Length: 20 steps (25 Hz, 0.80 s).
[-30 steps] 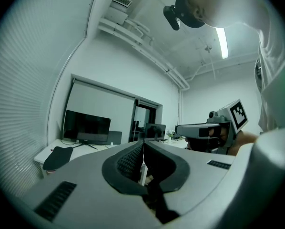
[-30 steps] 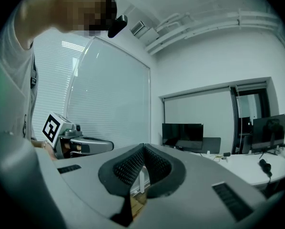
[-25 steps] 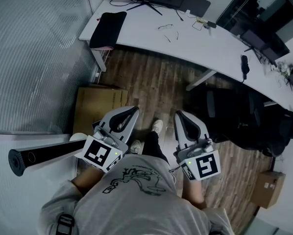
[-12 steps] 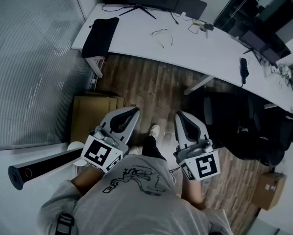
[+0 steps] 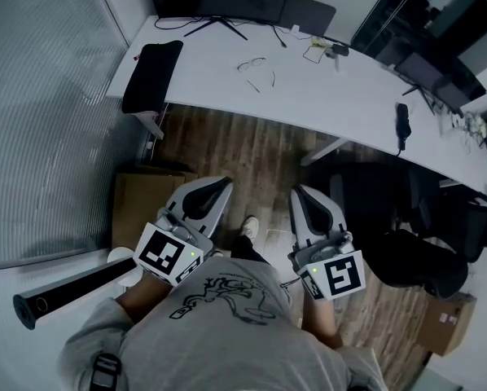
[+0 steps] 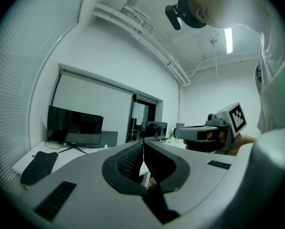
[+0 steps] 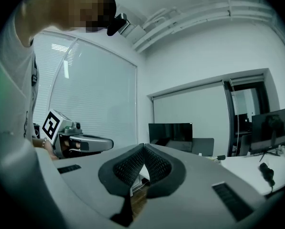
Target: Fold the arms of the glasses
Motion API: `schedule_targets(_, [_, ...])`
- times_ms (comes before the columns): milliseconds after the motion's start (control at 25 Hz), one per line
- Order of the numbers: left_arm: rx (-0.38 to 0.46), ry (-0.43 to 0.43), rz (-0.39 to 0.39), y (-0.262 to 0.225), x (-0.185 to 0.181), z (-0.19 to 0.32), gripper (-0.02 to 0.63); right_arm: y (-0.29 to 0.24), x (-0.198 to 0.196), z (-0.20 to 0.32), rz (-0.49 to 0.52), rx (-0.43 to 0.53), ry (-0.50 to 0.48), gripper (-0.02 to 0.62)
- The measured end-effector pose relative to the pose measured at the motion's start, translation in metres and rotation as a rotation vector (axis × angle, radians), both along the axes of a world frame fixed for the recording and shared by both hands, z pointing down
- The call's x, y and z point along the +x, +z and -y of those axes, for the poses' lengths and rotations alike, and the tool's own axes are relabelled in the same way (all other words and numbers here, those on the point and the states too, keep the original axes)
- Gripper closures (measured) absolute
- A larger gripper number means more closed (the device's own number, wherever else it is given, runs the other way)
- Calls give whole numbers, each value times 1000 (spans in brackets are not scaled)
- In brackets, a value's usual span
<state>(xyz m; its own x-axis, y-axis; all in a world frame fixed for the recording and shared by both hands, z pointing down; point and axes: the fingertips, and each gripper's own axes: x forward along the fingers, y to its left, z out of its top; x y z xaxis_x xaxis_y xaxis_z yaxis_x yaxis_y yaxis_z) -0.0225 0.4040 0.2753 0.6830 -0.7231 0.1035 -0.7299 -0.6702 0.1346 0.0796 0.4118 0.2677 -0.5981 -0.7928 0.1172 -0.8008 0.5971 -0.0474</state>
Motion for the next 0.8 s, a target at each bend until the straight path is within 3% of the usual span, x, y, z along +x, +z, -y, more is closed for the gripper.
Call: schedule_targets(800, [-24, -9, 26, 7, 122, 107, 584, 15, 129, 107, 20, -28, 8, 586])
